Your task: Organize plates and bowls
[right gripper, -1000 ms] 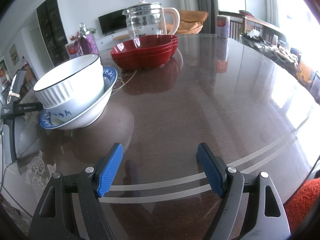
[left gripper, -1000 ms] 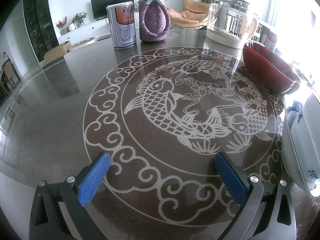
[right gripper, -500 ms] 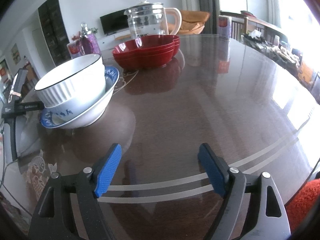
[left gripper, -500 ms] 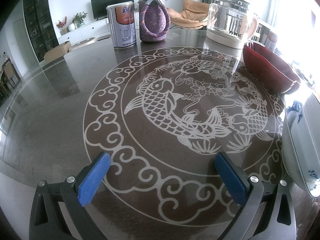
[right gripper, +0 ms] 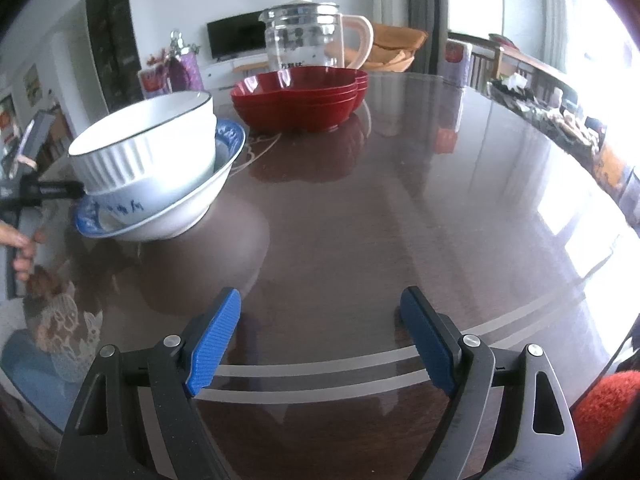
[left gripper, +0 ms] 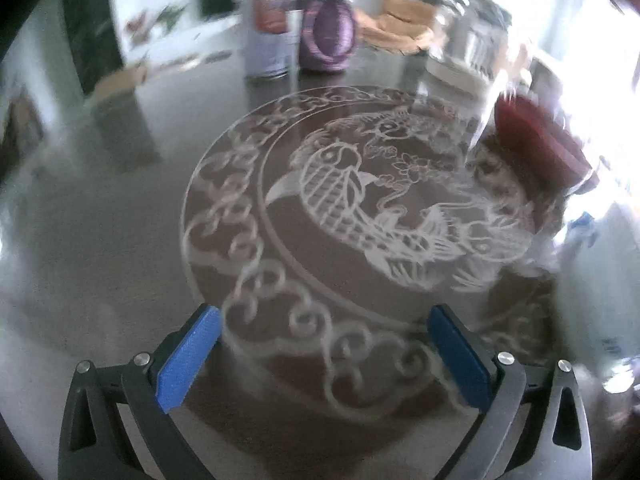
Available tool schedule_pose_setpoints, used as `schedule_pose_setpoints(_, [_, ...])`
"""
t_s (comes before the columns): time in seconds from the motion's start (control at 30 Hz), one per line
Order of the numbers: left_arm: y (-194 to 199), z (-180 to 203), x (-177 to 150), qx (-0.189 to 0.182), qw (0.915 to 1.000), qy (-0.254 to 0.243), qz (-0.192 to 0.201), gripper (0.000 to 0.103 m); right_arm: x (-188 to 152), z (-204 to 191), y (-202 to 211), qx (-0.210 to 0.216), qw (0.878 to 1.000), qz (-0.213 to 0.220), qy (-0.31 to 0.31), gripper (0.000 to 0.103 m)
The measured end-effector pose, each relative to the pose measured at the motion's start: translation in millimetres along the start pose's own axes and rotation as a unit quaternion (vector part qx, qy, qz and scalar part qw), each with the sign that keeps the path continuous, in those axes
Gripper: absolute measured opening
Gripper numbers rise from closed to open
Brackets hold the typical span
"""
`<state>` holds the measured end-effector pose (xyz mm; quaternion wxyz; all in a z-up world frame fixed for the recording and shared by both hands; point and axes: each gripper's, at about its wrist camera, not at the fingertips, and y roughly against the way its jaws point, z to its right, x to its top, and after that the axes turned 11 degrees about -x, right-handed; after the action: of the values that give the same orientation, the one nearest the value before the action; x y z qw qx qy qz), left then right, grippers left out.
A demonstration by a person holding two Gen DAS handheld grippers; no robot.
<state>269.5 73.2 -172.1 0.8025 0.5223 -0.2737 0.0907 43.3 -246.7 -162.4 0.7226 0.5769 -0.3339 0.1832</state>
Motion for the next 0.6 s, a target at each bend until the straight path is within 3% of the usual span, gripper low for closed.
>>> schedule_pose_setpoints(0.1, [26, 3, -14, -0.097, 0.9936, 0.055, 0.020, 0.101, -1, 2, 1, 0.002, 1.000, 0.002, -0.006, 0.085])
schedule_pose_setpoints(0.17, [37, 14, -19, -0.142, 0.9870, 0.065, 0.038, 0.098, 0, 5, 1, 0.006, 1.000, 0.000, -0.021, 0.085])
schedule_pose_setpoints(0.23, [40, 31, -22, -0.183, 0.9802, 0.061, 0.045, 0.081, 4, 11, 0, 0.020, 0.998, -0.009, -0.051, 0.085])
schedule_pose_setpoints(0.4, [20, 59, -24, -0.208, 0.9763, 0.050, 0.033, 0.049, 16, 35, 3, 0.086, 0.985, -0.017, -0.151, 0.085])
schedule_pose_setpoints(0.6, [5, 66, -25, -0.229, 0.9716, 0.055, 0.016, 0.040, 40, 36, 3, 0.151, 0.972, -0.012, -0.182, 0.083])
